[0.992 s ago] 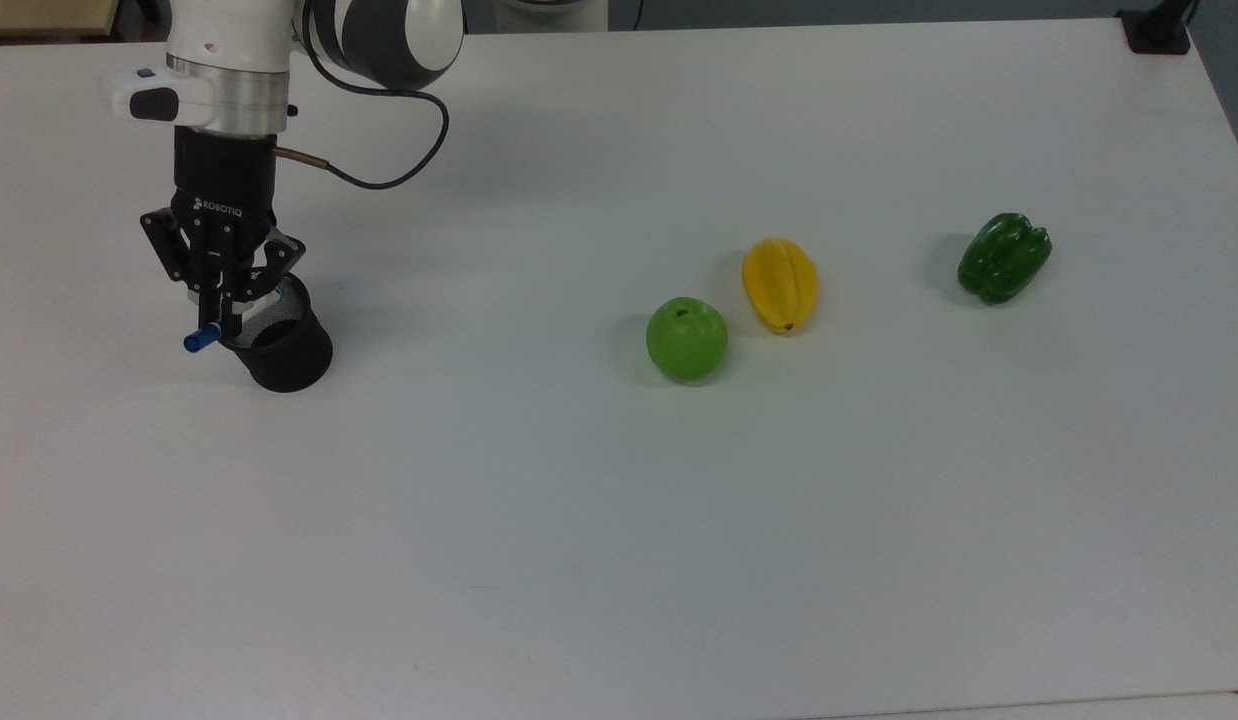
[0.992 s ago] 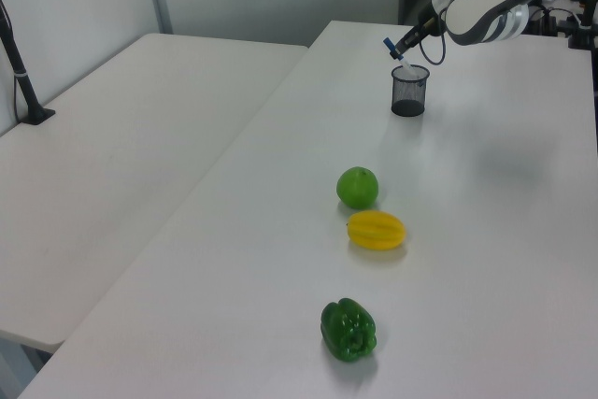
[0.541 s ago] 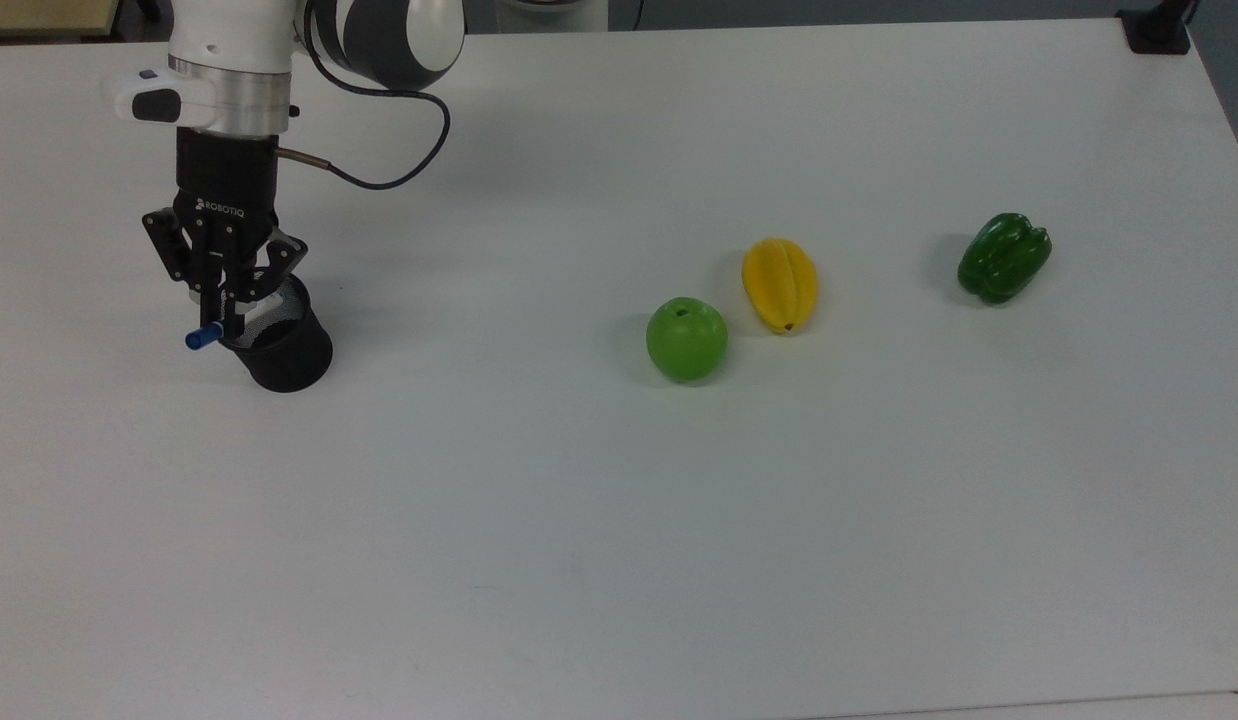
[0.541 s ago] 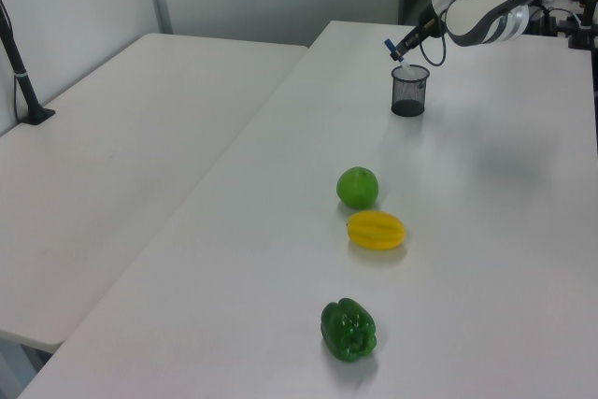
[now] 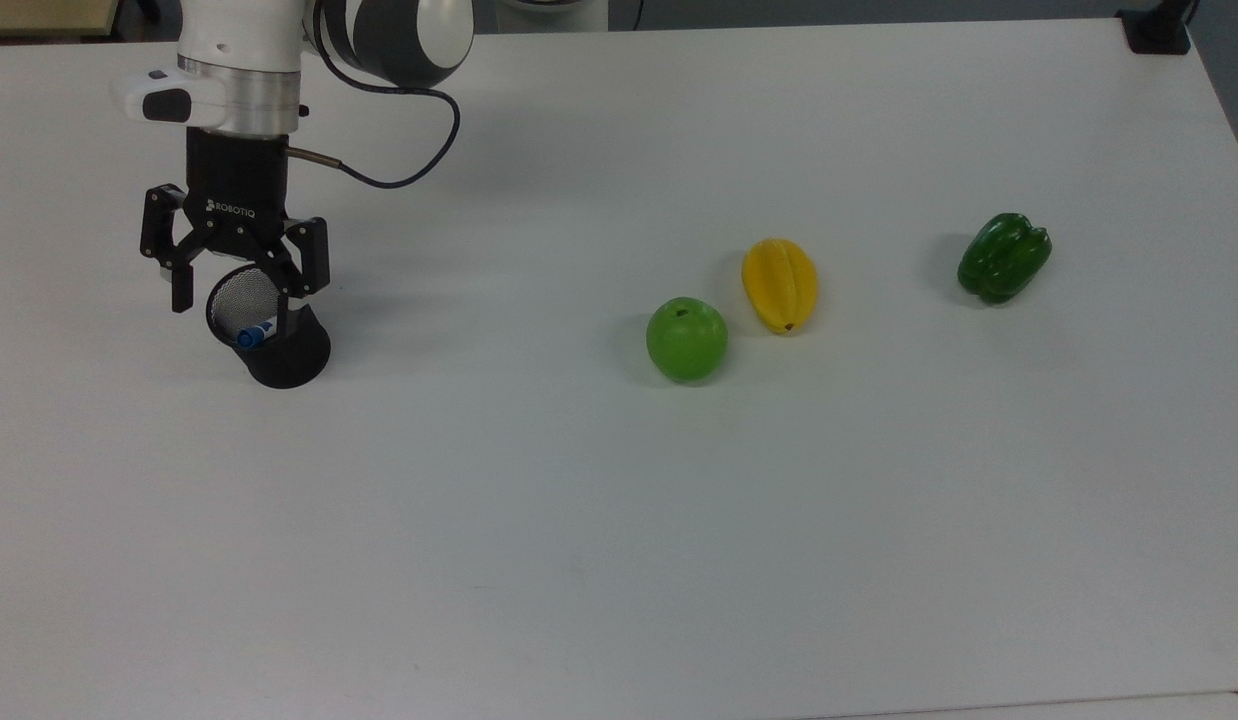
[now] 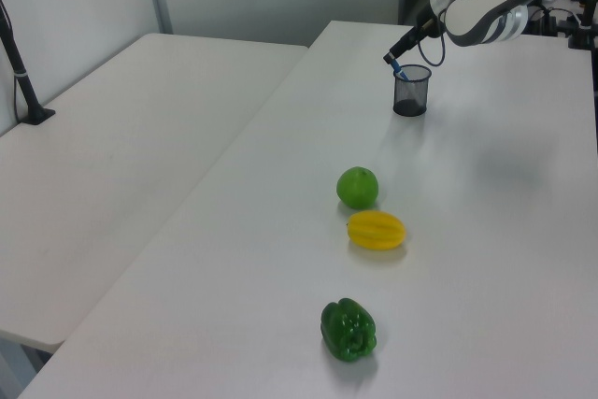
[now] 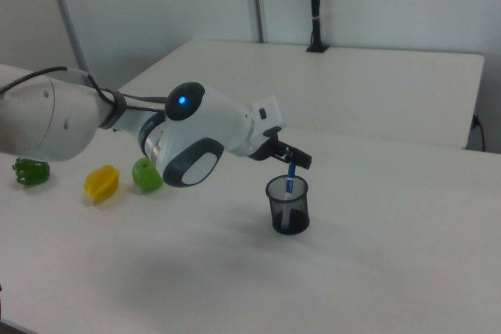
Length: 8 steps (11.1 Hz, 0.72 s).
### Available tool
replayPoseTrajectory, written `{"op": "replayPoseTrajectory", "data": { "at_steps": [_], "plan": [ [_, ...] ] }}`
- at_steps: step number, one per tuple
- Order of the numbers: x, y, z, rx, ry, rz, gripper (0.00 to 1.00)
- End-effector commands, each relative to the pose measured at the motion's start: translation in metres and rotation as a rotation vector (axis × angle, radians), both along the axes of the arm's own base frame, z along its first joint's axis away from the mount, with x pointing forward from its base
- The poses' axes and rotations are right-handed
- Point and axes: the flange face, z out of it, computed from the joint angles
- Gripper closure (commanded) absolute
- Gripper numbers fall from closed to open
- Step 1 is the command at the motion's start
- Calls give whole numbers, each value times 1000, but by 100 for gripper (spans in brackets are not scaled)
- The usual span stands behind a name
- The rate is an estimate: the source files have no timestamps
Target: Place marker
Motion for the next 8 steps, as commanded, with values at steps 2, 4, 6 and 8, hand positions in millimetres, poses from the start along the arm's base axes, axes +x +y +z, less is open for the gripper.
{"op": "replayPoseTrajectory", "data": {
  "at_steps": [2, 4, 6, 8],
  "plan": [
    [-7, 6, 12, 10, -22, 3, 0],
    [-1, 15, 22, 48, 45, 52, 0],
    [1, 22, 52, 99, 139, 117, 0],
    [-12, 25, 71, 129, 246, 172, 0]
  ]
}}
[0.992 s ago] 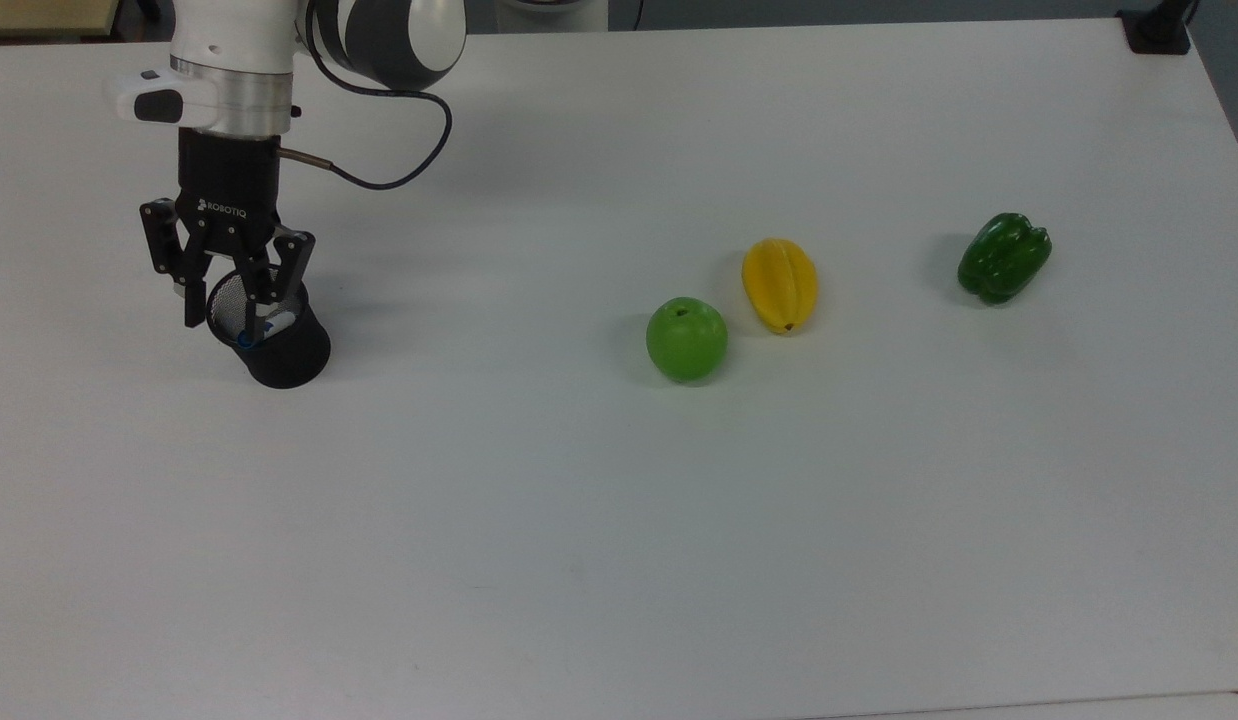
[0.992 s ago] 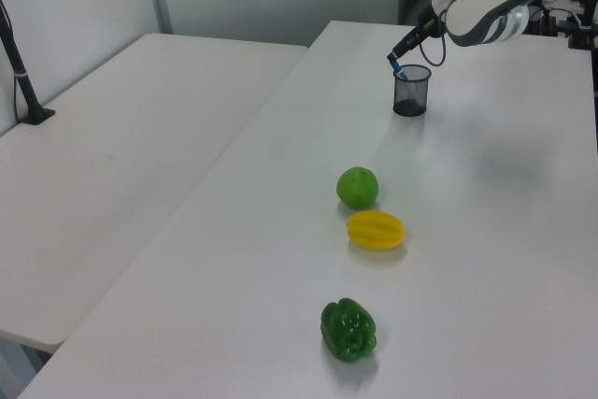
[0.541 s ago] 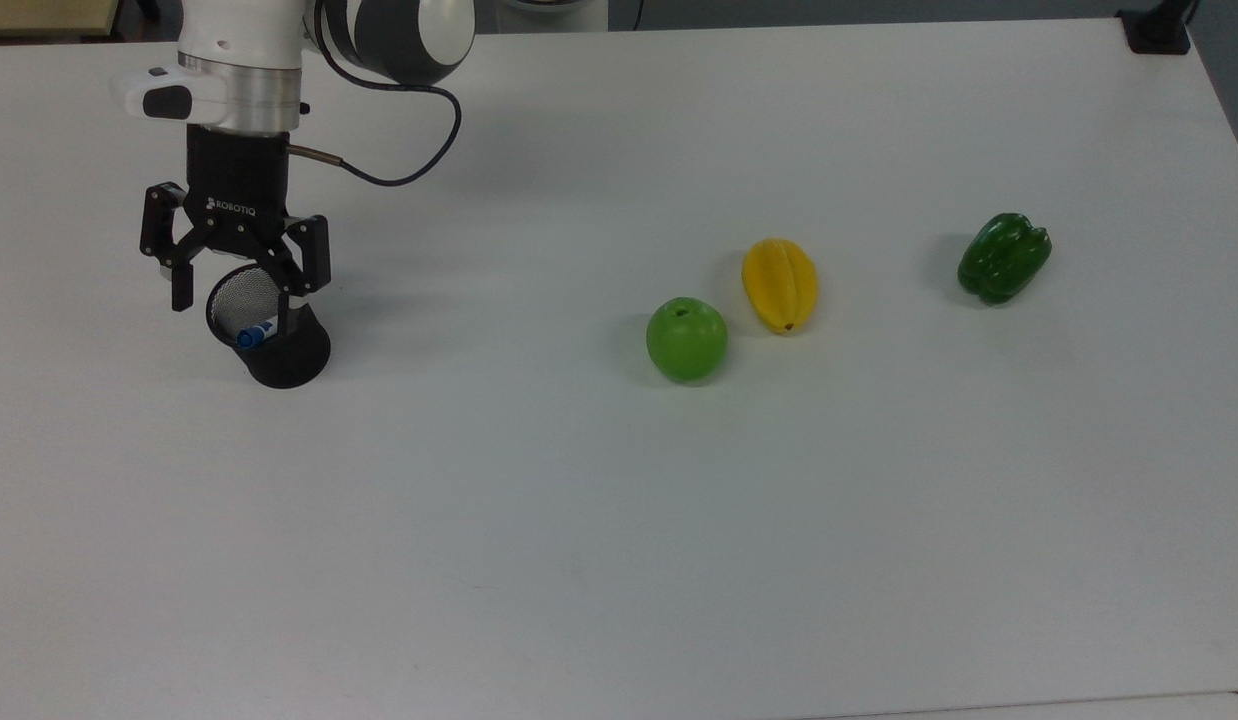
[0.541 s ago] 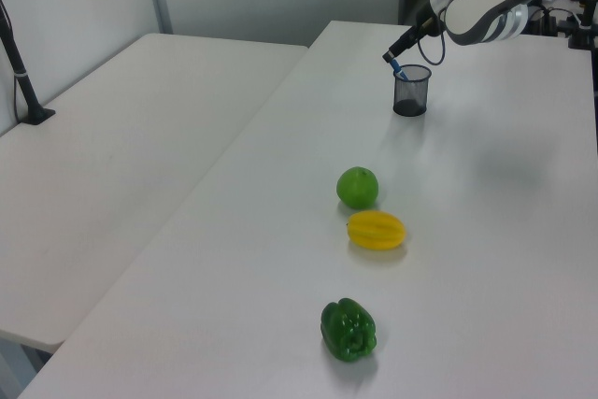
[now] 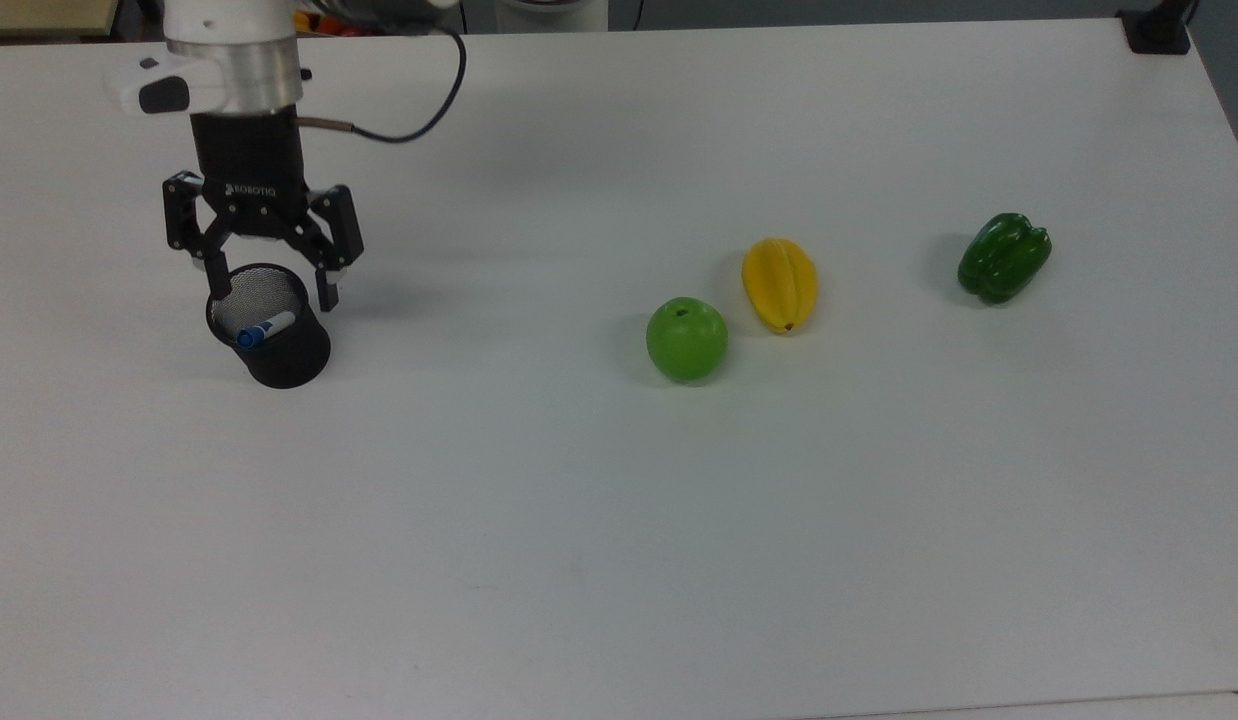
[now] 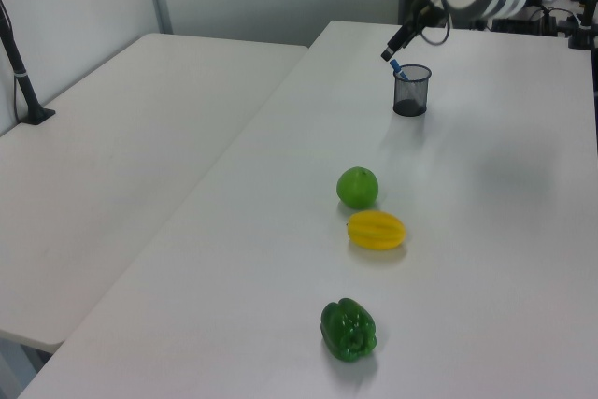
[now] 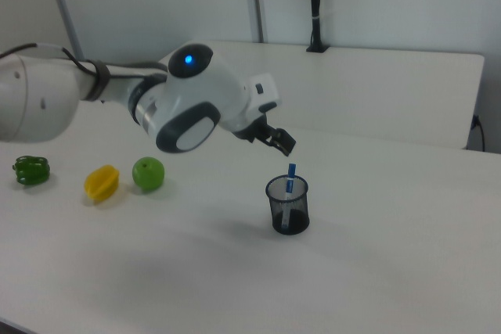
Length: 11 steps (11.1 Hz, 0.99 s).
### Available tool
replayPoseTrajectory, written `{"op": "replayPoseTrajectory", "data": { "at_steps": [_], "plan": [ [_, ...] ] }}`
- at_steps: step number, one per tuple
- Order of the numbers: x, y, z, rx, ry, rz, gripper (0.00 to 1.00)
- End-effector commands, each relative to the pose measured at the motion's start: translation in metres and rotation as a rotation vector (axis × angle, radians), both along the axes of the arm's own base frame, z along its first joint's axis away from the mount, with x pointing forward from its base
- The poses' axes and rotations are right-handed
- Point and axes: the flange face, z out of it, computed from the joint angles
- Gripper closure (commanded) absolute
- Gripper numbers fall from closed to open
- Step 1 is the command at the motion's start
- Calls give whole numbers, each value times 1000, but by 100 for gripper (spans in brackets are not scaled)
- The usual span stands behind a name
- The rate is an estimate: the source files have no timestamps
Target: Place marker
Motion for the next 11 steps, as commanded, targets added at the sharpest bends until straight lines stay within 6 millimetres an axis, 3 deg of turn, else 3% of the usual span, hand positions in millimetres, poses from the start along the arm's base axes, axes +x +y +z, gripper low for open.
{"op": "replayPoseTrajectory", "data": {
  "at_steps": [1, 4, 5, 7, 10, 11],
  "plan": [
    [-27, 9, 39, 20, 180, 122, 0],
    [-40, 20, 78, 52, 358, 157, 0],
    [-48, 22, 86, 74, 412, 115, 0],
    [-64, 35, 121, 72, 497, 58, 0],
    [-83, 66, 174, 120, 586, -3, 0],
    [-85, 85, 183, 130, 613, -39, 0]
  ]
}}
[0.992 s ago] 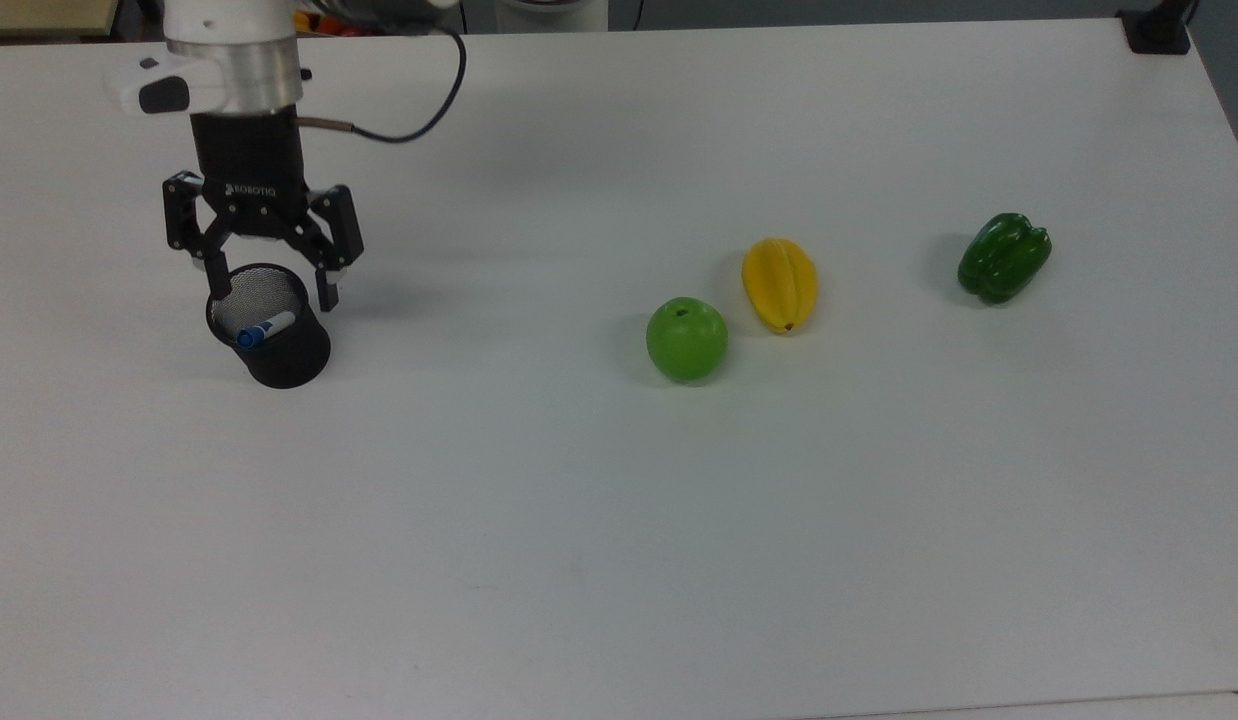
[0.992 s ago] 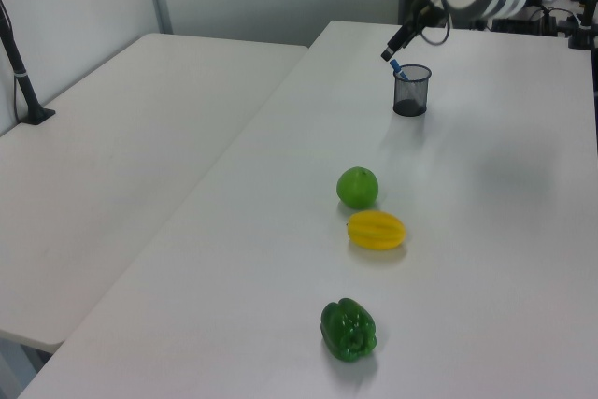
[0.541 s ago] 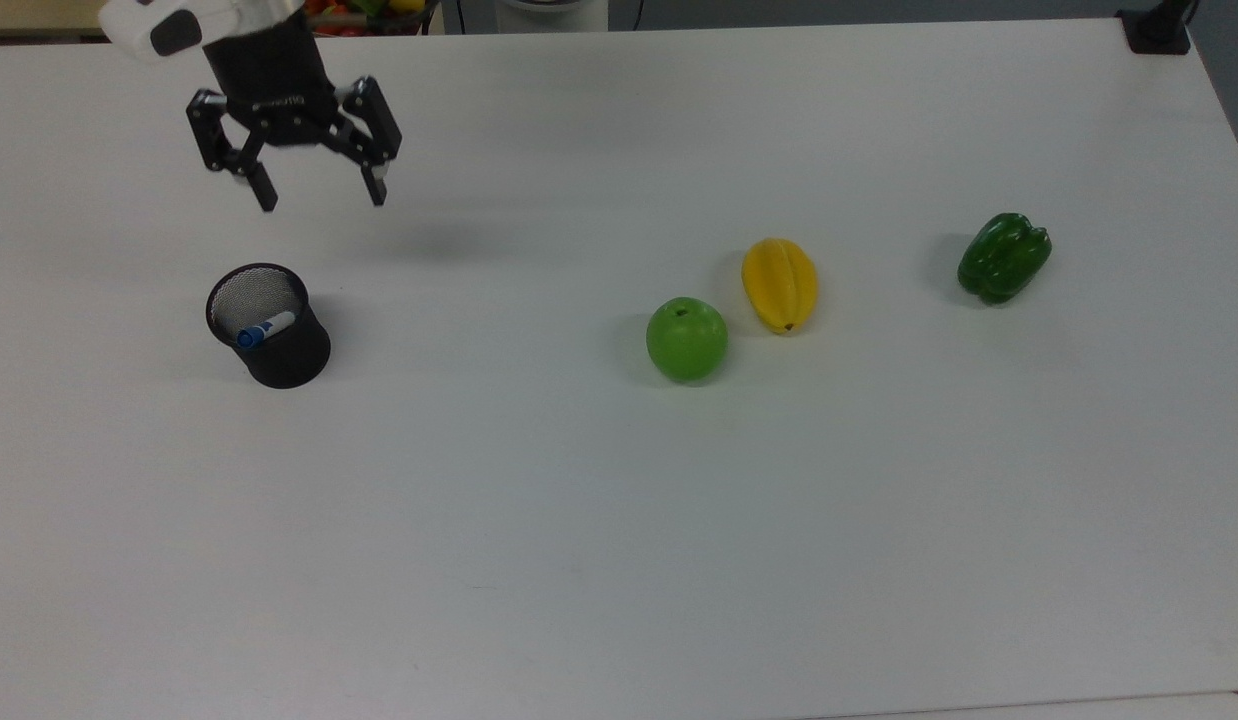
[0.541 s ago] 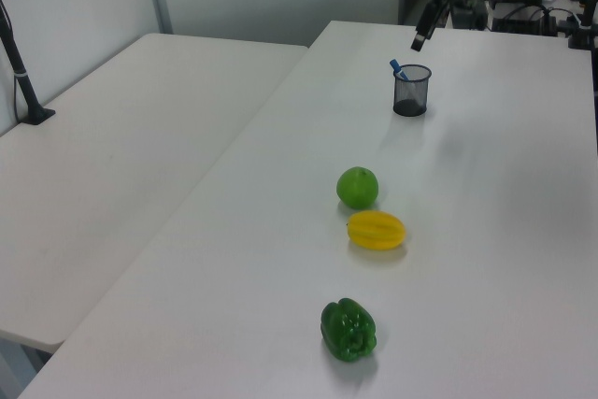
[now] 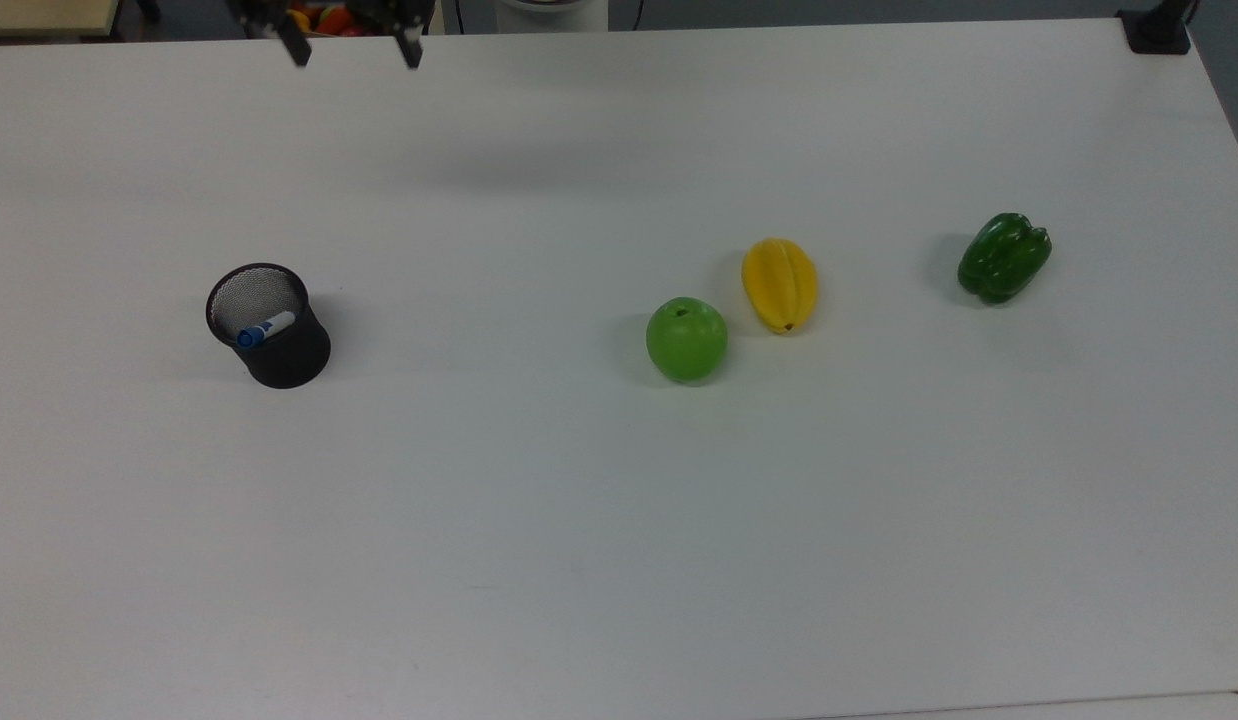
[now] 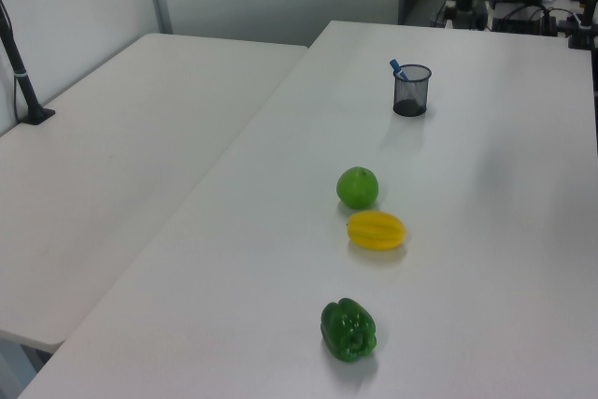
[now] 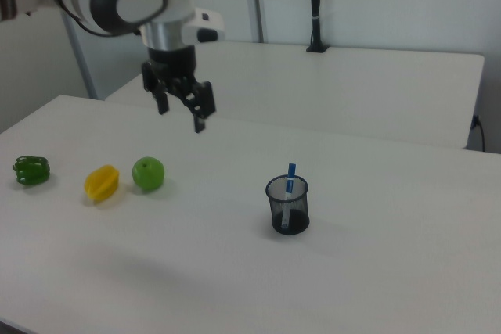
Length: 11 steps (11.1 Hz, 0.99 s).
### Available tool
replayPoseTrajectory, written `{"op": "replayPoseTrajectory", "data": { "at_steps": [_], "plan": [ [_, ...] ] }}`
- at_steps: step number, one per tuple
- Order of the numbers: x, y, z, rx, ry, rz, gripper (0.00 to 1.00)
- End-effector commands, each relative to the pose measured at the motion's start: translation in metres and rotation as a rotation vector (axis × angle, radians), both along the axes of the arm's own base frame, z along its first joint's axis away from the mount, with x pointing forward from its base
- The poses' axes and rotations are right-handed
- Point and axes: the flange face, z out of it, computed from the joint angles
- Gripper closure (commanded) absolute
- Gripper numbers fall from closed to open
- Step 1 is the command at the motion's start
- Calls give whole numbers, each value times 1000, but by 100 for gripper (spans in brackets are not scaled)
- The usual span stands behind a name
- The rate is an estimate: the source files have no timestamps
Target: Place marker
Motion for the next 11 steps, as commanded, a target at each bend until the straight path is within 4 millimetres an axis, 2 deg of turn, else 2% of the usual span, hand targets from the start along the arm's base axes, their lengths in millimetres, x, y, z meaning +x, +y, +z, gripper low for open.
{"op": "replayPoseTrajectory", "data": {
  "at_steps": [1, 2, 4, 5, 7, 9, 11],
  "plan": [
    [-12, 51, 31, -52, 84, -118, 0],
    [-17, 72, 39, -94, 76, -146, 0],
    [-21, 85, 47, -105, 51, -115, 0],
    [-19, 97, 46, -112, 29, -35, 0],
    [-9, 99, 37, -128, -47, 117, 0],
    [-3, 104, 27, -164, -76, 139, 0],
    [-5, 104, 27, -163, -68, 129, 0]
  ]
}}
